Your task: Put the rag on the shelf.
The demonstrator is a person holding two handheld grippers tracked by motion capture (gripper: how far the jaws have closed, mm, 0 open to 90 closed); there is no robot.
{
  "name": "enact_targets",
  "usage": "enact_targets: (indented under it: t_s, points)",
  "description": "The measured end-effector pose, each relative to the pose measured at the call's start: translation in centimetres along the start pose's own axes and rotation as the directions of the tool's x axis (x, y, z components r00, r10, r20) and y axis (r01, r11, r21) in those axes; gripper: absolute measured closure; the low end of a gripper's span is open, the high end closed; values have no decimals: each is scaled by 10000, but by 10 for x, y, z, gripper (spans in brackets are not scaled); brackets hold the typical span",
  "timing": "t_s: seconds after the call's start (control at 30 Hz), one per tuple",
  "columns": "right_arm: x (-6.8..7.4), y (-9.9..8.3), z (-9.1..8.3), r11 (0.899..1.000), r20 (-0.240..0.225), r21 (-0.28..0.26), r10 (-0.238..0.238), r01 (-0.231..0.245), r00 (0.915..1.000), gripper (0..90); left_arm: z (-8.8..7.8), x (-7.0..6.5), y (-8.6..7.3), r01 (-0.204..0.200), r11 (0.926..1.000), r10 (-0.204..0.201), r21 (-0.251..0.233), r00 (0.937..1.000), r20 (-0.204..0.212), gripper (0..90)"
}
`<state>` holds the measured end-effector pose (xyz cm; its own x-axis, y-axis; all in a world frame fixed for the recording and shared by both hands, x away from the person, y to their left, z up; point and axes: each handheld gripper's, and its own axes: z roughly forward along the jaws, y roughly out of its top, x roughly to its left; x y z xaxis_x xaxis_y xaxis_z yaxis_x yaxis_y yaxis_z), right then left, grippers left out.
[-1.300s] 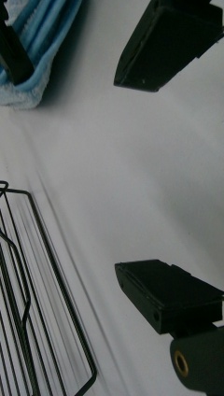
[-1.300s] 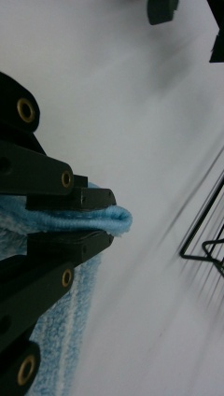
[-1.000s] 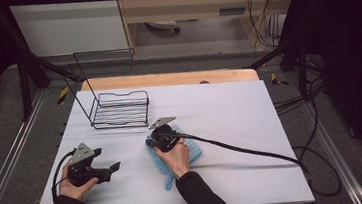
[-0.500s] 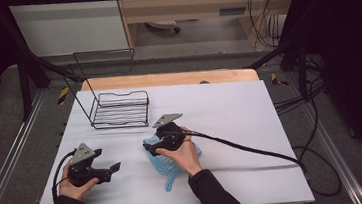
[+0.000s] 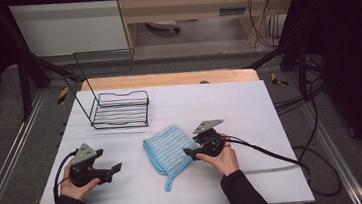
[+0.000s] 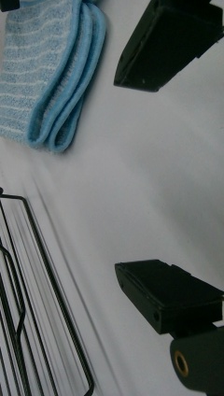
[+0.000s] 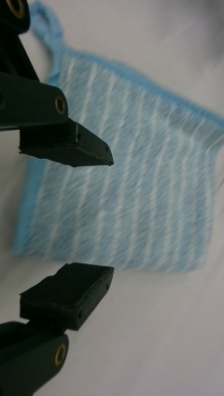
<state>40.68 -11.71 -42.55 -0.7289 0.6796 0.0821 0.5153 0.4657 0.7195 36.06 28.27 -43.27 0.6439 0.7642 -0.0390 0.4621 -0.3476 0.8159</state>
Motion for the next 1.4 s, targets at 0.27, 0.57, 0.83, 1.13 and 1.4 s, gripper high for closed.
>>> enact_targets:
  t_s: [0.27, 0.57, 0.83, 1.13, 1.4]
  points:
    - [-12, -21, 8, 9955, -496, 144, 939, -933, 9943, 566, 0, -1, 0, 0, 10000, 0, 27, 10000, 34, 92]
    - [-5, -20, 1, 9765, -826, 139, 2154, -2150, 9730, 822, 0, 0, 0, 2, 10000, -2, 41, 10000, 29, 92]
    - [10, -24, -21, 9460, -839, 250, 3241, -3232, 9423, 830, 0, 0, 0, 14, 10000, -14, 50, 10000, 7, 93]
    - [22, -33, -27, 9907, 325, -827, 1108, -1078, 9933, 427, -1, 0, 0, 15, 10000, -15, 42, 10000, -1, 92]
    - [69, -7, -12, 9964, -726, -570, -670, 629, 9951, 439, 0, -1, 1, -39, 10000, 39, 69, 10000, 12, 93]
